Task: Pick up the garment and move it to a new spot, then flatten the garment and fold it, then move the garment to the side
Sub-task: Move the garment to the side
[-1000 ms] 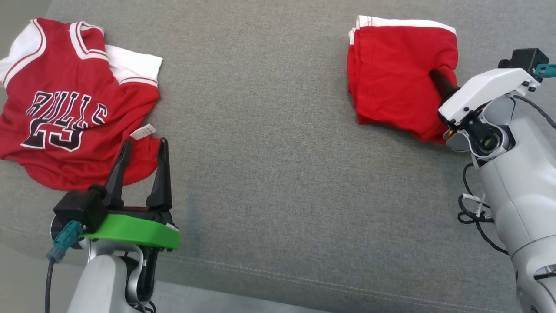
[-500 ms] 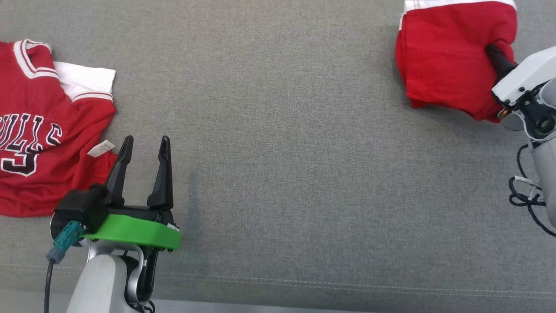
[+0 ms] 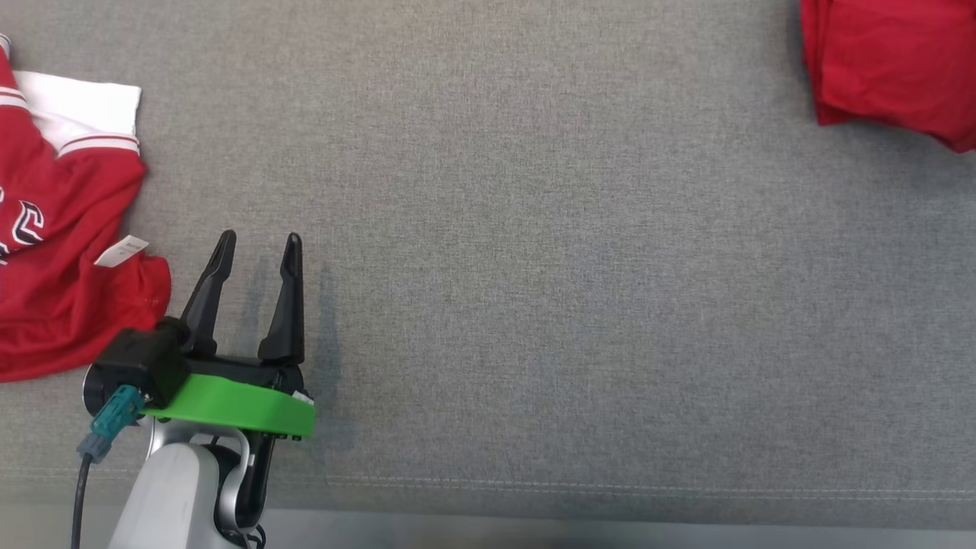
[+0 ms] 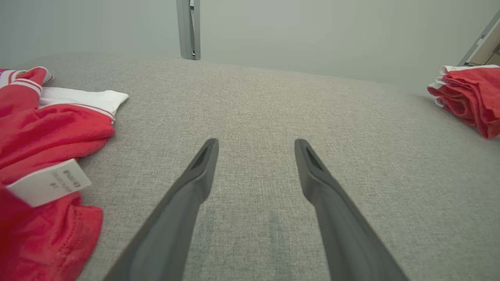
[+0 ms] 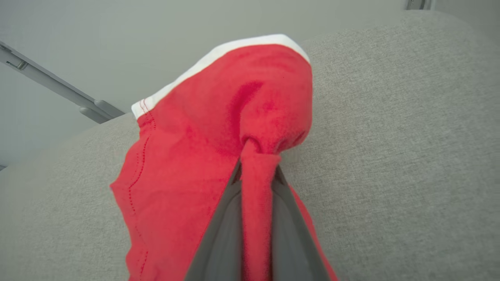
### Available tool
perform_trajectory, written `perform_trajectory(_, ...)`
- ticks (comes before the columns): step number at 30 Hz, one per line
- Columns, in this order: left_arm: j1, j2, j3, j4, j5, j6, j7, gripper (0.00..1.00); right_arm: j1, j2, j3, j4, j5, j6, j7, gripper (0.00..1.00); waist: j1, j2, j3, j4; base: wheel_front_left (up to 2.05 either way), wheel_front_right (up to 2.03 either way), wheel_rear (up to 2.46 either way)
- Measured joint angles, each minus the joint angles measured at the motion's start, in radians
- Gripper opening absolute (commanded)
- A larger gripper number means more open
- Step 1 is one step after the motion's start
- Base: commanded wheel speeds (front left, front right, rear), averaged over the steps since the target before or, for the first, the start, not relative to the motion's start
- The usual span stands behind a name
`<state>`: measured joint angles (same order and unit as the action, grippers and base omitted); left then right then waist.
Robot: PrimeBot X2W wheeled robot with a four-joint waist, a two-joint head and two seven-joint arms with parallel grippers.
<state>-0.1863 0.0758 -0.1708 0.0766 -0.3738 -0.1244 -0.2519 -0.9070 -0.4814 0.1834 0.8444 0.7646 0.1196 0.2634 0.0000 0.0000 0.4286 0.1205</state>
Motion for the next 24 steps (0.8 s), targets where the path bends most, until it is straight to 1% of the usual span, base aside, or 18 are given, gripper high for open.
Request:
perform_trajectory(8, -0.026, 0.003, -0.002, -0.013, 0.0, 0.0, 0.0, 1.0, -0.029, -0.06, 0.043, -0.031, -0.042, 0.004, 0.03, 0.0, 0.0, 0.0, 0.07, 0.0, 0.0, 0.0, 0.0)
perform_trajectory(19, -0.037, 0.012, -0.004, -0.014, 0.0, 0.0, 0.0, 1.0, -0.028, -0.146, 0.025, -0.03, -0.044, 0.004, 0.019, 0.0, 0.0, 0.0, 0.096, -0.006, 0.0, 0.0, 0.0)
perform_trajectory(24, -0.037, 0.019, -0.012, -0.014, 0.0, 0.0, 0.0, 1.0, -0.027, -0.173, 0.018, -0.028, -0.05, 0.004, 0.002, 0.0, 0.0, 0.0, 0.102, -0.012, 0.0, 0.0, 0.0)
